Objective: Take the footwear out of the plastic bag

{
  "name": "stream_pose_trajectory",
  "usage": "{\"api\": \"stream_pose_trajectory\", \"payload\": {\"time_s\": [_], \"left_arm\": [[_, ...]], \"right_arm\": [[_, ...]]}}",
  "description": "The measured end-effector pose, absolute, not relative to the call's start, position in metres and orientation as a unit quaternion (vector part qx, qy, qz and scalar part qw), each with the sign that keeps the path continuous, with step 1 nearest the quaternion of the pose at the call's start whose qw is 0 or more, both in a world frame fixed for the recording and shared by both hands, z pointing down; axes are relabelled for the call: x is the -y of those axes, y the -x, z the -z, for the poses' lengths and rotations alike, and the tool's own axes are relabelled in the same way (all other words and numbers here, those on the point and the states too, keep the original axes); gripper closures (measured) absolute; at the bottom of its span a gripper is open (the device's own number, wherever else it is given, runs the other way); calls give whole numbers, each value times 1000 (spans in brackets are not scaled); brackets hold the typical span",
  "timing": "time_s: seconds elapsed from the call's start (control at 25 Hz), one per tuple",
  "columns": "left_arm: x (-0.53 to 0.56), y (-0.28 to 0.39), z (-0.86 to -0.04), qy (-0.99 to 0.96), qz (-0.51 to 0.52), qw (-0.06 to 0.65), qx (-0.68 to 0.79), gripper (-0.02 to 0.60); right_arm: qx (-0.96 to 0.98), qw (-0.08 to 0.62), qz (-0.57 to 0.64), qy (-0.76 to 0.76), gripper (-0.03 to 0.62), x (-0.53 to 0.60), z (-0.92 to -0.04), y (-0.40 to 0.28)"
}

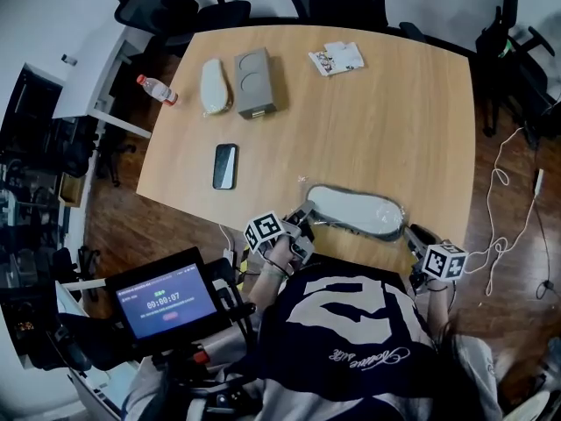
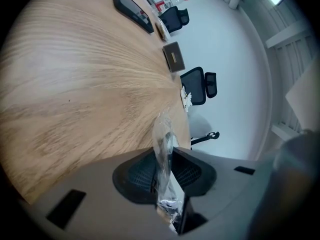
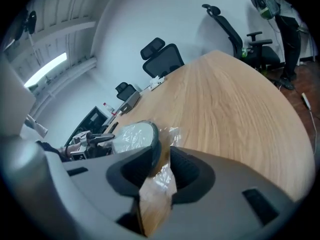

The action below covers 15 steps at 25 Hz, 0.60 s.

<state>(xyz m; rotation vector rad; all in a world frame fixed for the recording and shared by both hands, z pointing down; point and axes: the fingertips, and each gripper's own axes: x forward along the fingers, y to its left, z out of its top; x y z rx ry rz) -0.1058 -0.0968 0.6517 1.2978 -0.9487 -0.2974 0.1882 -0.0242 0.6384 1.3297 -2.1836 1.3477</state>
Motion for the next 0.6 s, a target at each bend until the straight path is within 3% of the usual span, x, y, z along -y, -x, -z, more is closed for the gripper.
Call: {"api": "stream_pose_trajectory", "payload": {"time_s": [0.4,0.6], "left_arm": [[97,106,-653,-579,132,685,421,495],[98,105,-655,-580,124,689,416,497]], "right_arm": [[725,149,-553,-383,484,27,-651,-167],[704,71,-625,-328,388,29,-639,-154]]}}
